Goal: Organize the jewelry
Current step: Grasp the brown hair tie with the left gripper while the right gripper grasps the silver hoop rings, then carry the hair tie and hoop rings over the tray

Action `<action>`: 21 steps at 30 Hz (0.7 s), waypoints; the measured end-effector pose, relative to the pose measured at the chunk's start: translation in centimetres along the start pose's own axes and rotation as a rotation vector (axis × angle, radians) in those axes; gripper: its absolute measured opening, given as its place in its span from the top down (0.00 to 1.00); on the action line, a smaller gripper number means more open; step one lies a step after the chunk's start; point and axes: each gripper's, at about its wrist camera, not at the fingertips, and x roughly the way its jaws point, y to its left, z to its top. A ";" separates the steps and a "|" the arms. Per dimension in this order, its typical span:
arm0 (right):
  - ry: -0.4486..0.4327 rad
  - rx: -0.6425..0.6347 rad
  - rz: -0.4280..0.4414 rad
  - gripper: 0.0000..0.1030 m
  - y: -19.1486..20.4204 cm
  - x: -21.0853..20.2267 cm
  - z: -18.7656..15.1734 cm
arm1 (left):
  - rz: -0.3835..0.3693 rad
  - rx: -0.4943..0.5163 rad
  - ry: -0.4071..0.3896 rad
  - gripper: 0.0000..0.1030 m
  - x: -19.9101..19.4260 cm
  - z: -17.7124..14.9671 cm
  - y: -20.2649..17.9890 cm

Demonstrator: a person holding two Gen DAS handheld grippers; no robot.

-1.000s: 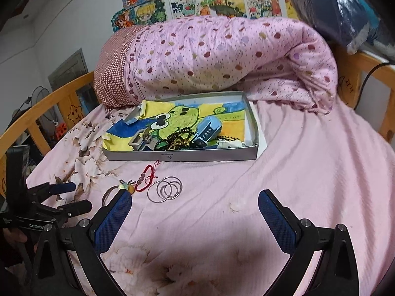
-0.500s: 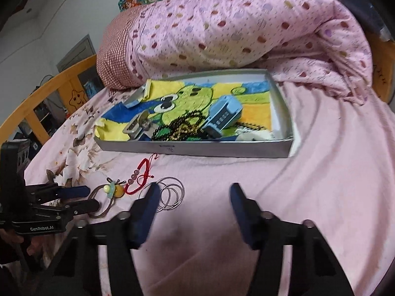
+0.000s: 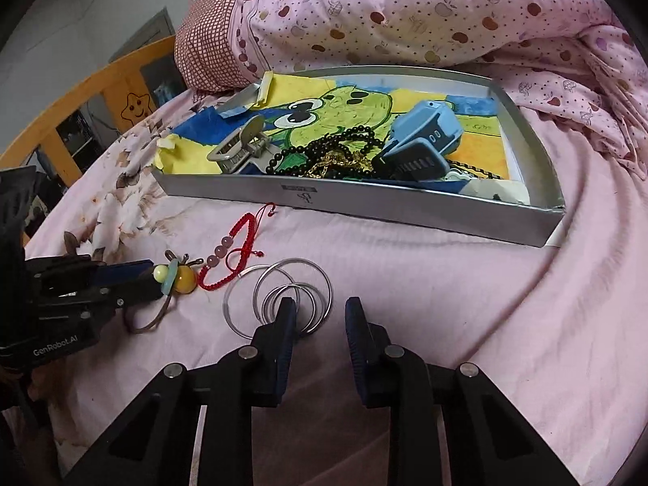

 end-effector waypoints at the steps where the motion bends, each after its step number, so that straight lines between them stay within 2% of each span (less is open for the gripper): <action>1: -0.001 0.000 0.000 0.86 0.0 0.0 0.0 | 0.005 -0.001 -0.007 0.84 0.0 -0.1 0.0; 2: 0.001 0.001 0.003 0.92 0.0 -0.1 0.0 | 0.012 -0.002 -0.016 0.87 -0.1 -0.2 -0.1; 5: 0.007 -0.001 -0.002 0.92 0.2 -0.1 -0.3 | 0.010 -0.026 -0.032 0.94 -0.2 -0.5 0.2; 16: 0.036 0.028 -0.013 0.95 0.2 -1.6 -0.6 | 0.008 -0.029 -0.032 0.97 -0.4 -0.3 0.3; 21: 0.009 0.037 -0.019 0.97 0.4 -3.0 -0.6 | 0.000 -0.040 -0.041 0.98 -1.1 -0.3 0.1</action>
